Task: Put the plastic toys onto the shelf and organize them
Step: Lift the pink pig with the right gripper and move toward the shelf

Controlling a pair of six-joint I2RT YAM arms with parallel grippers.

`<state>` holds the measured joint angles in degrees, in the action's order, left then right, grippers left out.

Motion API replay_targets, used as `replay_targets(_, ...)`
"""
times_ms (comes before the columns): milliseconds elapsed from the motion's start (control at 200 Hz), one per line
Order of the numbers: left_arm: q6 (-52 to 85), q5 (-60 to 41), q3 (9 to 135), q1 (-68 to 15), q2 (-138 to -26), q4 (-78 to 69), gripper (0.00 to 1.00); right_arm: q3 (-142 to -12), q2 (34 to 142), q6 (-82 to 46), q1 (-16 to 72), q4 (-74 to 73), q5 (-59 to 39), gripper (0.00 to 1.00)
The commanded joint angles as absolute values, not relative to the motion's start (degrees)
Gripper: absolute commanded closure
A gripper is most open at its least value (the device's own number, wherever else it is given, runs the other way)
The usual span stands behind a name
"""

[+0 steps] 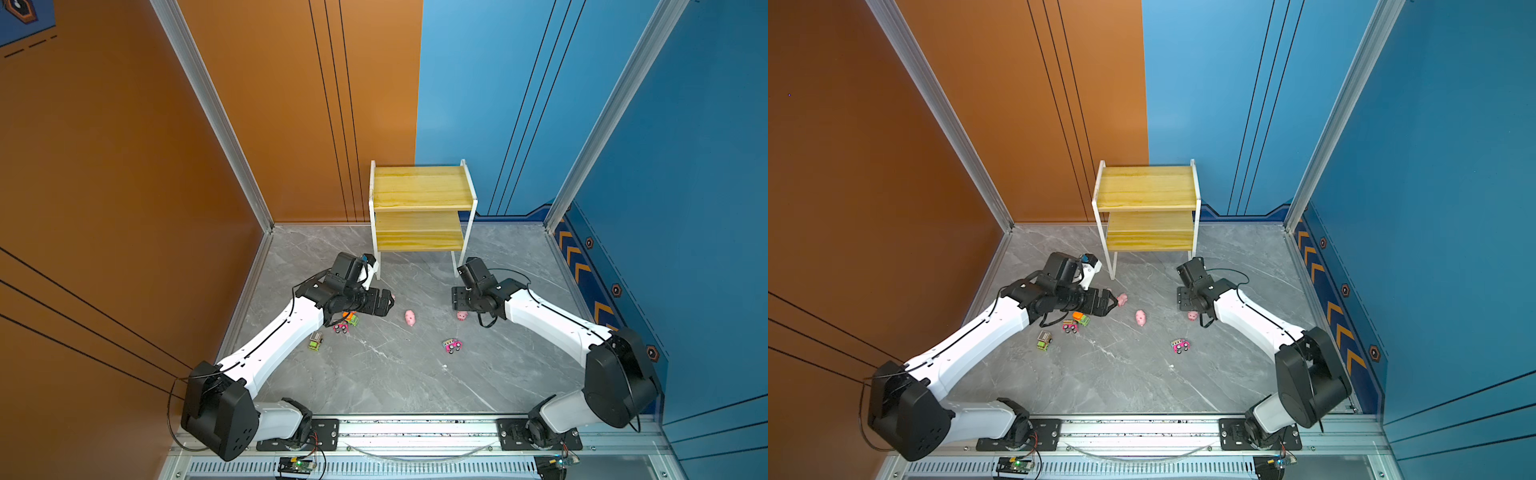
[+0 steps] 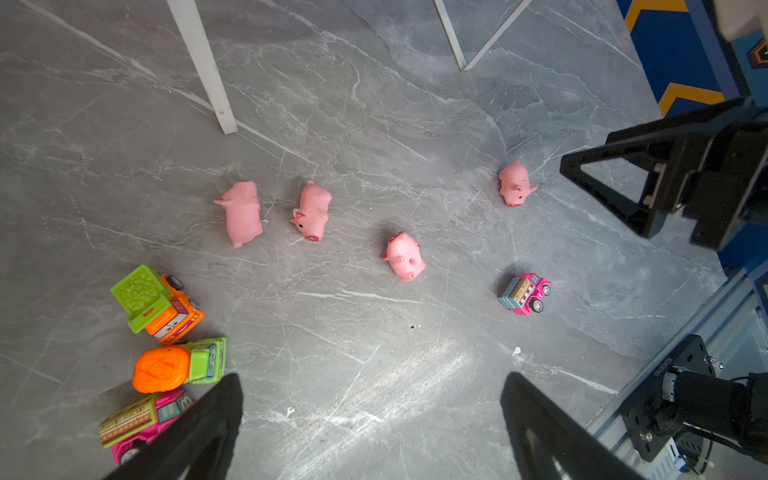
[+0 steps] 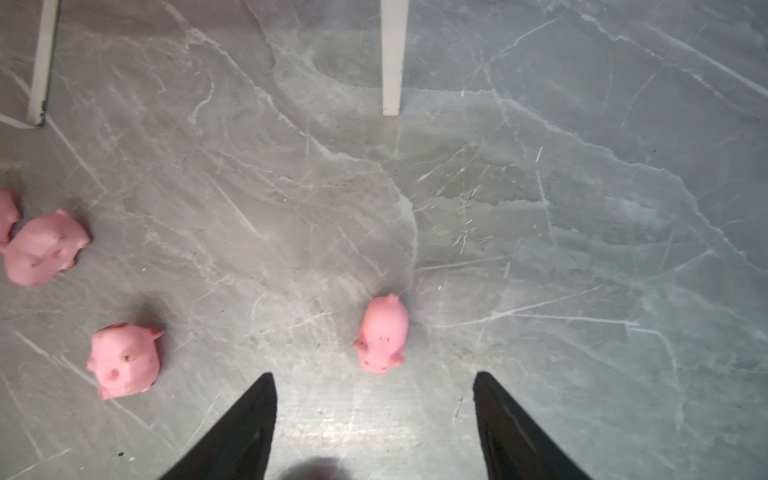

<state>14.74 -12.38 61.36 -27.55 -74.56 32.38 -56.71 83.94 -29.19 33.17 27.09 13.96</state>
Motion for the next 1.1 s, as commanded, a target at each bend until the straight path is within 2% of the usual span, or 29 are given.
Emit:
replay_targets(0,13.96,-11.03,60.43,-28.38,-70.99,32.01,0.02,-50.68,81.39,-39.14,38.19,20.42,27.84,0.2)
replay_targets(205,14.33,-8.11,59.41,-31.42,-67.89,31.54,0.02,-40.42,77.9,-46.22,44.55,10.06,38.18,0.19)
replay_targets(375,14.33,-5.21,57.94,-34.29,-65.89,31.16,0.02,-33.64,78.73,-46.7,44.75,-2.08,39.3,0.21)
replay_targets(756,14.41,-4.68,57.59,-35.56,-64.88,31.03,0.02,-37.77,87.72,-48.24,42.61,-0.99,36.42,0.28)
replay_targets(1096,14.33,-5.11,57.59,-35.32,-65.25,30.99,0.02,-40.28,94.08,-45.43,40.93,-3.85,33.66,0.39)
